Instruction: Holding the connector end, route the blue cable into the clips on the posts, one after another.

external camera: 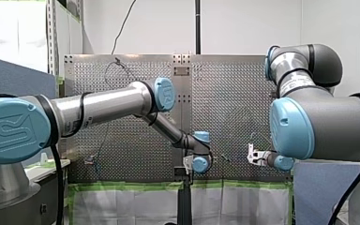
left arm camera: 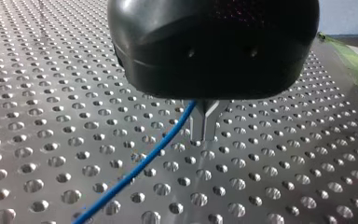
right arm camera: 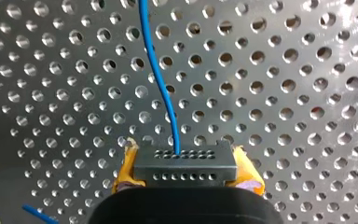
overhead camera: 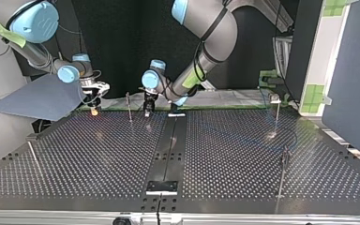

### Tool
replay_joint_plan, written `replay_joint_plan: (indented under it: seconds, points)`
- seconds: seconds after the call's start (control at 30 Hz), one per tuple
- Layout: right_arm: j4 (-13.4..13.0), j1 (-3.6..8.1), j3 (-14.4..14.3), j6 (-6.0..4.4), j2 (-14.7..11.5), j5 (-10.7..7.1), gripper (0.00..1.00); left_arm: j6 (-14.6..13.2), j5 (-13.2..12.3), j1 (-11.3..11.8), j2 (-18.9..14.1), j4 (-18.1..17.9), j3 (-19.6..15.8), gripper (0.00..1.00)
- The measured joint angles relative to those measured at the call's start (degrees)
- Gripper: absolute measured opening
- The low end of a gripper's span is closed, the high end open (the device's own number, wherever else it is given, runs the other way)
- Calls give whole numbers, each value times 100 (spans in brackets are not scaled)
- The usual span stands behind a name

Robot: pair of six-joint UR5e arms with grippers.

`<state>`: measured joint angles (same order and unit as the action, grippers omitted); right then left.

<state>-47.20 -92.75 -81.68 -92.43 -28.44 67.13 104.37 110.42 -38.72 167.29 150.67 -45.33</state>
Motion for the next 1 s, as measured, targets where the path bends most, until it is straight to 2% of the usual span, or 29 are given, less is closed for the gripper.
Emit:
replay_joint_plan:
  seconds: [0.13, 0.17, 0.2, 0.23, 0.3, 0.33, 0.37, 0.4, 0.47, 1.0]
  points:
    - [5, -12, 4, -11, 0, 40, 0, -47, -52, 16, 0, 61, 0, 0]
    - [6, -15, 4, -11, 0, 42, 0, -70, -50, 17, 0, 80, 0, 5]
    - [6, -16, 5, -12, 0, 44, 0, -112, -31, 18, -1, 99, 0, 22]
    - [4, -18, 5, -14, 0, 45, 0, -152, -8, 18, -2, 109, 0, 22]
    - [2, -19, 6, -20, 0, 46, 0, -258, 32, 13, -4, 125, 0, 55]
    - [2, -19, 6, -22, 0, 46, 0, -293, 31, 10, -4, 128, 0, 55]
    - [3, -19, 6, -24, 0, 47, 0, -320, 16, 6, -3, 132, 0, 81]
    - [4, -20, 6, -25, 0, 47, 0, -343, -14, 0, -3, 137, 0, 96]
    - [6, -20, 6, -28, 0, 47, 0, -356, -47, -9, -4, 156, 0, 100]
    - [11, -24, 6, -55, 0, 23, 0, -391, -263, -56, -18, 958, 0, 100]
